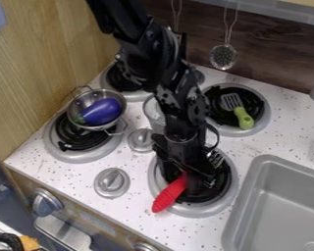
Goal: Put red fork in grey pot
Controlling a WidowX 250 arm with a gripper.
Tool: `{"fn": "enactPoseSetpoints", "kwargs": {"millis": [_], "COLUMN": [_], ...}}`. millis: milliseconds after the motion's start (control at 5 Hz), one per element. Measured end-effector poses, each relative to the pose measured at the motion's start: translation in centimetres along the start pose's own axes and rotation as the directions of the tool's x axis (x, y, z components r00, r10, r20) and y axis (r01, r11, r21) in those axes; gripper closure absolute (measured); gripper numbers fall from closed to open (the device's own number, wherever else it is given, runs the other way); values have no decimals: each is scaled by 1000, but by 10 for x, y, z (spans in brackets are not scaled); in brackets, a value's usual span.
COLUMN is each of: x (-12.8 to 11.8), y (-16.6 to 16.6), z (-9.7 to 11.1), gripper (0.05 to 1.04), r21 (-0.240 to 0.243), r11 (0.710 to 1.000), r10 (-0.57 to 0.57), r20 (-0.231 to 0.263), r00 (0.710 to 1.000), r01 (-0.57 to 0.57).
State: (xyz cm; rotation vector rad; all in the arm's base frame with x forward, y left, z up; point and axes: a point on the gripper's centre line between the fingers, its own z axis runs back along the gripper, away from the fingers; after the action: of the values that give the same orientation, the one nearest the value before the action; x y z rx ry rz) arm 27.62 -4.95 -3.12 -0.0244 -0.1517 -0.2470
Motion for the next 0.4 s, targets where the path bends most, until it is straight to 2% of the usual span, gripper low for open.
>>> {"fn": "enactPoseSetpoints", "kwargs": {"millis": [200, 400], "x": [4, 7], "y": [1, 2], "z": [-1, -1], "gripper": [673, 767], "r21": [-1, 3], "r11": [1000, 1000], "r10": [4, 0], "r20": [6, 10], "r00": [1000, 1000], "r01": [-4, 0]}}
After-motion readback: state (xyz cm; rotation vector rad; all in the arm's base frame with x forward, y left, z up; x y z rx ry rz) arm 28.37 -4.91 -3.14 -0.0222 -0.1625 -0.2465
